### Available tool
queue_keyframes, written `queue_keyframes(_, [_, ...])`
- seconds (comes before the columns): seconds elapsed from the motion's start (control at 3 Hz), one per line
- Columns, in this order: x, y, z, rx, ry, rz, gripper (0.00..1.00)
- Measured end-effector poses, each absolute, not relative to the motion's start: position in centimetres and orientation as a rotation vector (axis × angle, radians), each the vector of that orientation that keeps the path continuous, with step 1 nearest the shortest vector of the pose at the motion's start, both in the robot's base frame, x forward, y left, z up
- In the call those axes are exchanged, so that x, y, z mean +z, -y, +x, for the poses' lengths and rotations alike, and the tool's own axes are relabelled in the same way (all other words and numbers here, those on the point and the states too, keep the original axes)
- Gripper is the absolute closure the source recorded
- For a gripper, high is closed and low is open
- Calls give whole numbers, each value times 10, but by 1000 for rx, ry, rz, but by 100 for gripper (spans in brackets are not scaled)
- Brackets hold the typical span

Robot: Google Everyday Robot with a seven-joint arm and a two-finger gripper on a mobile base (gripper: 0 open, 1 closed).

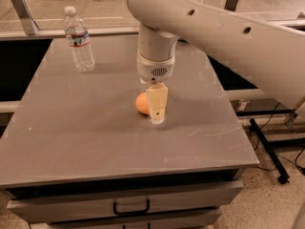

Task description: Pick orange

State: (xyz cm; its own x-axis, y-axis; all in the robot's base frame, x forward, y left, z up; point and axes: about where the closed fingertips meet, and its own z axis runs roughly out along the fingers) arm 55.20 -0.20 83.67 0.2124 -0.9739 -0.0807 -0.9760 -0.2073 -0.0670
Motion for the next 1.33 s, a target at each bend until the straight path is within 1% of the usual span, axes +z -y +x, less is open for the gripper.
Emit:
queue_keyframes(0.33, [842, 4, 548, 76, -1886, -2359, 41])
queue_keyframes(1.0, [860, -10, 528, 190, -1779, -2398, 87])
queue_keyframes(1.33, [891, -10, 523, 259, -1703, -2349, 100])
